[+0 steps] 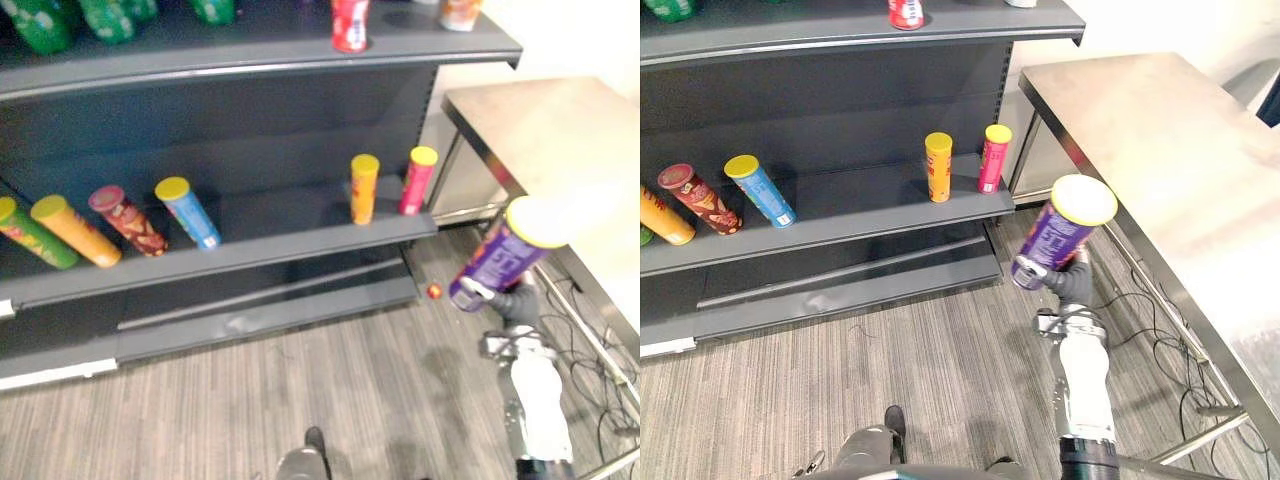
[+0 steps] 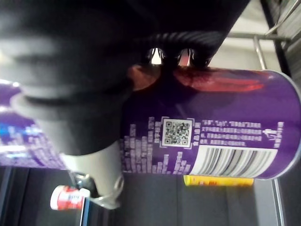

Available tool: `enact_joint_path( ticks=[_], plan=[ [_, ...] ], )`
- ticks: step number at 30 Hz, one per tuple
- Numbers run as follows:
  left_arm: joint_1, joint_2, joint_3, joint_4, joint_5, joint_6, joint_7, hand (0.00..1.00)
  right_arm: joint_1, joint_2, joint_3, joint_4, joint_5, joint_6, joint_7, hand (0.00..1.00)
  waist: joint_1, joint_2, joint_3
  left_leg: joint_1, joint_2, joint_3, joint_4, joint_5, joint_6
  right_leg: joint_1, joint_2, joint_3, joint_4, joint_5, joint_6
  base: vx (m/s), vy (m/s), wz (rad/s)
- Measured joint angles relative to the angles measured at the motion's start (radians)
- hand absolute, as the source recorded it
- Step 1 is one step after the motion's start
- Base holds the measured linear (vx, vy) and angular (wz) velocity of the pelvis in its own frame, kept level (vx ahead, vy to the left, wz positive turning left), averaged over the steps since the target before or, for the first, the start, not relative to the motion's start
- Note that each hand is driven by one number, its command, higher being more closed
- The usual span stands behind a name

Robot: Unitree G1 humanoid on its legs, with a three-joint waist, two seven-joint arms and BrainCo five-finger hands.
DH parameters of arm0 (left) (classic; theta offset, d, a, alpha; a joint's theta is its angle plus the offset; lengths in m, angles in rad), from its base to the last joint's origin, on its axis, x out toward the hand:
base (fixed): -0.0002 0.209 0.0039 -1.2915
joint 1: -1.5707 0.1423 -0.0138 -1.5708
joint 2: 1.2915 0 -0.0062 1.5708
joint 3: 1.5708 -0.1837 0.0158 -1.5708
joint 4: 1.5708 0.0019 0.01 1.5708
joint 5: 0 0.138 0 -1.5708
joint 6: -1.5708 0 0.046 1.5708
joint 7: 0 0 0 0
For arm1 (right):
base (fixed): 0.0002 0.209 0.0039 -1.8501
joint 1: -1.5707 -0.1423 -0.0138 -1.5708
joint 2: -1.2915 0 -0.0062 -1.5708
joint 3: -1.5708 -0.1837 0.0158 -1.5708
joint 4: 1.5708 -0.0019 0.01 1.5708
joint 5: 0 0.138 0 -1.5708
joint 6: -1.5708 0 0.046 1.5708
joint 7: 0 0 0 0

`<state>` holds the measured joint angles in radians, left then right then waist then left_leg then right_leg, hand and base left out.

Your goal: Put the gum and the chips on the shelf.

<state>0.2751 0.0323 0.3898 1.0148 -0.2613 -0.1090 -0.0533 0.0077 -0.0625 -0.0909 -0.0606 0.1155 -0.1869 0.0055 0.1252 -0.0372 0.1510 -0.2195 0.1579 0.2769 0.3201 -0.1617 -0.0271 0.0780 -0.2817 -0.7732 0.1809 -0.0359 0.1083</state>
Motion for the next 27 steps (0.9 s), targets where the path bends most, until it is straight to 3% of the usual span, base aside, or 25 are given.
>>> enact_joint_path(
  ticks=[3, 5, 6, 7, 9, 10, 14, 16, 17, 18, 21, 24, 25, 27],
  plan=[
    [-0.007, -0.002, -0.002, 0.000, -0.012, 0.000, 0.002, 0.00, 0.000, 0.000, 0.039, 0.000, 0.000, 0.006, 0.005, 1.00, 0.007, 0.010, 0.013, -0.026, 0.007, -0.054, 0.085, -0.068, 0.022, -0.007, -0.045, 0.000, 0.149, 0.007, -0.010, 0.01, 0.104, 0.50],
    [-0.003, 0.002, -0.008, -0.005, -0.009, -0.001, 0.008, 0.00, 0.001, -0.001, 0.062, 0.001, -0.001, 0.008, 0.009, 1.00, 0.016, 0.011, 0.017, -0.015, -0.027, -0.110, 0.088, -0.078, 0.039, -0.066, -0.095, 0.104, 0.326, 0.077, -0.141, 0.07, 0.219, 0.71],
    [0.000, 0.007, -0.023, -0.011, -0.007, -0.002, 0.011, 0.00, 0.002, 0.001, 0.065, 0.000, -0.001, 0.008, 0.014, 1.00, 0.013, 0.020, 0.021, -0.007, -0.038, -0.137, 0.082, -0.069, 0.043, -0.109, -0.086, 0.199, 0.374, 0.068, -0.158, 0.14, 0.183, 1.15],
    [-0.004, 0.029, -0.054, -0.021, 0.002, -0.004, 0.014, 0.00, 0.015, 0.005, 0.072, -0.001, -0.001, 0.008, 0.033, 1.00, -0.009, 0.016, 0.020, -0.005, -0.063, -0.221, 0.060, -0.060, 0.060, -0.155, 0.017, 0.436, 0.372, -0.022, -0.080, 0.16, 0.150, 1.38],
    [-0.014, 0.050, -0.071, -0.017, 0.011, -0.007, 0.017, 0.00, 0.037, 0.005, 0.082, -0.003, 0.000, 0.007, 0.042, 1.00, -0.021, 0.005, 0.020, 0.023, -0.115, -0.293, 0.012, -0.039, 0.081, -0.183, 0.080, 0.544, 0.333, -0.096, -0.072, 0.20, 0.066, 1.59],
    [-0.014, 0.049, -0.071, -0.013, 0.019, -0.009, 0.021, 0.00, 0.045, 0.005, 0.098, -0.003, 0.006, 0.007, 0.047, 1.00, -0.024, 0.005, 0.021, 0.049, -0.144, -0.322, -0.012, -0.028, 0.085, -0.205, 0.091, 0.549, 0.293, -0.113, -0.071, 0.21, 0.044, 1.30],
    [-0.018, 0.060, -0.072, 0.012, 0.049, -0.012, 0.030, 0.00, 0.082, 0.006, 0.141, -0.003, 0.020, 0.007, 0.071, 1.00, -0.038, 0.008, 0.021, 0.094, -0.200, -0.442, -0.040, -0.028, 0.079, -0.300, 0.125, 0.608, 0.130, -0.094, -0.043, 0.21, -0.016, 1.02],
    [-0.024, 0.062, -0.072, 0.021, 0.049, -0.012, 0.031, 0.00, 0.106, 0.007, 0.139, -0.004, 0.022, 0.007, 0.071, 1.00, -0.044, -0.008, 0.015, 0.109, -0.225, -0.503, -0.037, -0.033, 0.068, -0.305, 0.120, 0.650, 0.088, -0.077, -0.021, 0.28, -0.182, 1.25],
    [-0.027, 0.062, -0.072, 0.025, 0.049, -0.012, 0.032, 0.00, 0.125, 0.008, 0.139, -0.004, 0.025, 0.007, 0.071, 1.00, -0.043, -0.015, 0.012, 0.120, -0.245, -0.541, -0.035, -0.042, 0.053, -0.296, 0.106, 0.657, 0.063, -0.041, 0.003, 0.33, -0.301, 1.47],
    [-0.028, 0.061, -0.069, 0.033, 0.049, -0.011, 0.032, 0.00, 0.132, 0.015, 0.140, -0.004, 0.046, 0.007, 0.074, 1.00, -0.042, -0.038, 0.000, 0.114, -0.257, -0.538, -0.024, -0.054, 0.033, -0.289, 0.088, 0.635, 0.045, 0.002, 0.005, 0.26, -0.275, 1.18],
    [-0.035, 0.024, -0.047, 0.053, 0.037, -0.011, 0.037, 0.00, 0.111, 0.015, 0.141, -0.006, 0.056, 0.006, 0.078, 1.00, -0.041, 0.012, -0.006, 0.086, -0.184, -0.536, -0.025, -0.066, -0.003, -0.251, 0.143, 0.551, -0.006, -0.001, -0.023, 0.18, -0.234, 0.66],
    [-0.038, 0.019, -0.028, 0.052, 0.039, -0.011, 0.041, 0.00, 0.117, 0.021, 0.135, -0.006, 0.059, 0.005, 0.066, 1.00, -0.059, 0.014, -0.007, 0.083, -0.128, -0.501, -0.111, -0.029, -0.048, -0.230, 0.166, 0.478, -0.053, 0.002, -0.050, 0.09, -0.219, 0.52],
    [-0.037, 0.019, -0.028, 0.053, 0.040, -0.011, 0.043, 0.00, 0.117, 0.021, 0.132, -0.005, 0.059, 0.005, 0.063, 1.00, -0.066, 0.014, -0.008, 0.082, -0.114, -0.468, -0.128, -0.020, -0.043, -0.227, 0.167, 0.467, -0.061, 0.003, -0.052, 0.02, -0.149, 0.56],
    [-0.038, 0.019, -0.028, 0.053, 0.049, -0.010, 0.049, 0.00, 0.118, 0.021, 0.132, 0.001, 0.057, 0.003, 0.037, 1.00, -0.089, 0.016, -0.009, 0.082, -0.035, -0.250, -0.176, 0.018, -0.046, -0.221, 0.164, 0.432, -0.074, 0.003, -0.056, -0.02, -0.057, 0.41]
  ],
)
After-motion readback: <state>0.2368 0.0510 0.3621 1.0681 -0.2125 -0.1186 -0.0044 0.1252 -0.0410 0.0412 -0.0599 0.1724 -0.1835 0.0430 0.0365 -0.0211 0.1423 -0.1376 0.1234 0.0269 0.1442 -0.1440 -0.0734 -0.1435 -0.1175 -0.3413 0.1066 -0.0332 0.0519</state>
